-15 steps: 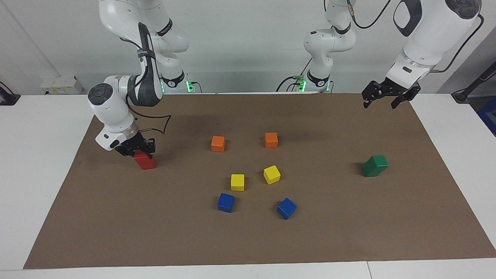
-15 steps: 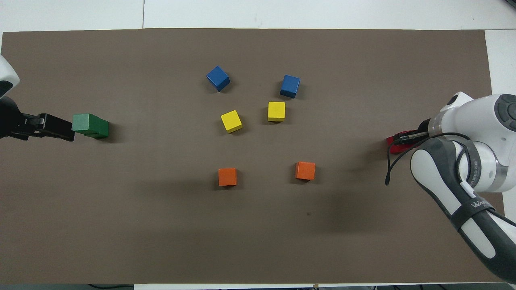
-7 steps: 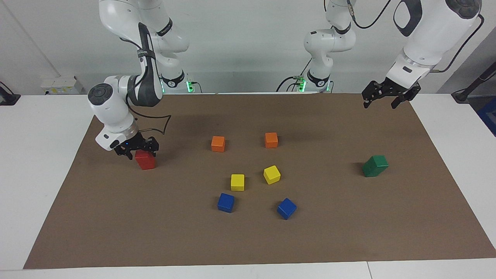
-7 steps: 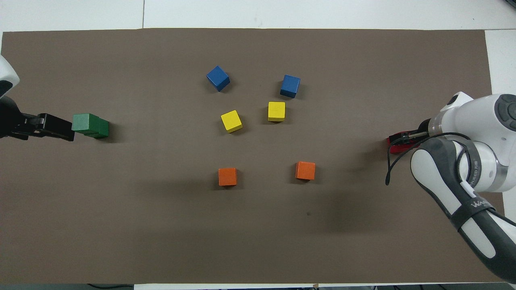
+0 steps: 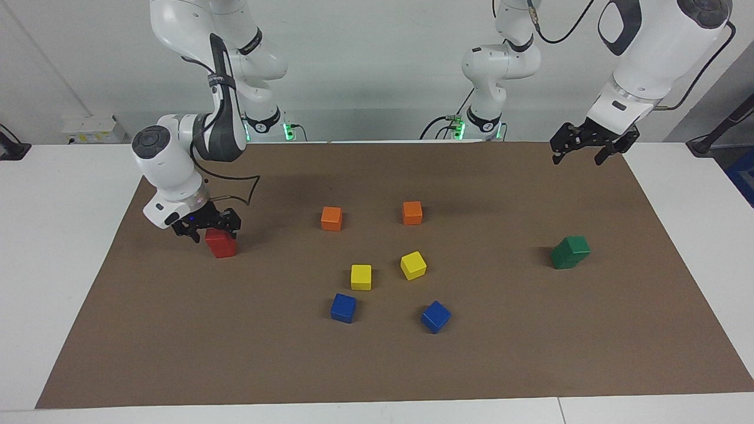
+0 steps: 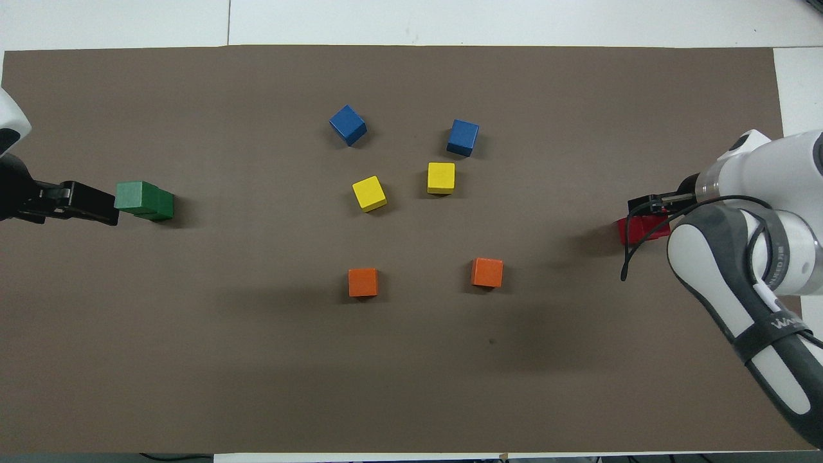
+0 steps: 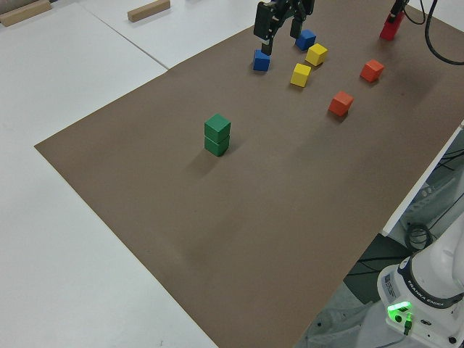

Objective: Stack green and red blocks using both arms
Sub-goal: 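Open the right gripper and withdraw it from the red stack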

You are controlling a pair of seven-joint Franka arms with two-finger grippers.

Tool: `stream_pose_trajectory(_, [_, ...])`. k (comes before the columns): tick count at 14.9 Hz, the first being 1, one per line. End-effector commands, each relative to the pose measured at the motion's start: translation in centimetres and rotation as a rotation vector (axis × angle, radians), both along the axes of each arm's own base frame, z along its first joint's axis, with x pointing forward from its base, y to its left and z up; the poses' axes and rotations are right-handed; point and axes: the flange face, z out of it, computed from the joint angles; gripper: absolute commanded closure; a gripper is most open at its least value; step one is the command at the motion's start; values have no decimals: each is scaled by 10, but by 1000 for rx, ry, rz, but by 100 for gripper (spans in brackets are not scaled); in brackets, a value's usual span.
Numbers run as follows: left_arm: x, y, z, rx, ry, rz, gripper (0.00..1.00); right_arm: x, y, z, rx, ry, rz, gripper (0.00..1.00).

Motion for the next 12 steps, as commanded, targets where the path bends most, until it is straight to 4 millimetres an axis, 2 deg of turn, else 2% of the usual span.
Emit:
stream_pose_trajectory(1, [-6,2,4,16,3,6,0,4,15,80,1,-53,-35,0])
stream_pose_trajectory(2, [-6,2,4,16,3,6,0,-2,30,111,3,-73,-21,0])
stream_pose_trajectory(4, [-6,2,4,16,3,6,0,-16,33,161,0,-107,-23,0])
stream_pose_trajectory(5, [-6,2,4,16,4,7,0,-26,33,177,-4,-99,-22,0])
stream_pose_trajectory(8, [-6,2,4,16,3,6,0,-47,15,227,-5,-32,-50,0])
stream_pose_trajectory(9, [-6,2,4,16,3,6,0,-50,8,239,-3,-3,-63,0])
stream_pose_trajectory(12, [-6,2,4,16,4,7,0,-52,2,241,-8,31,-72,0])
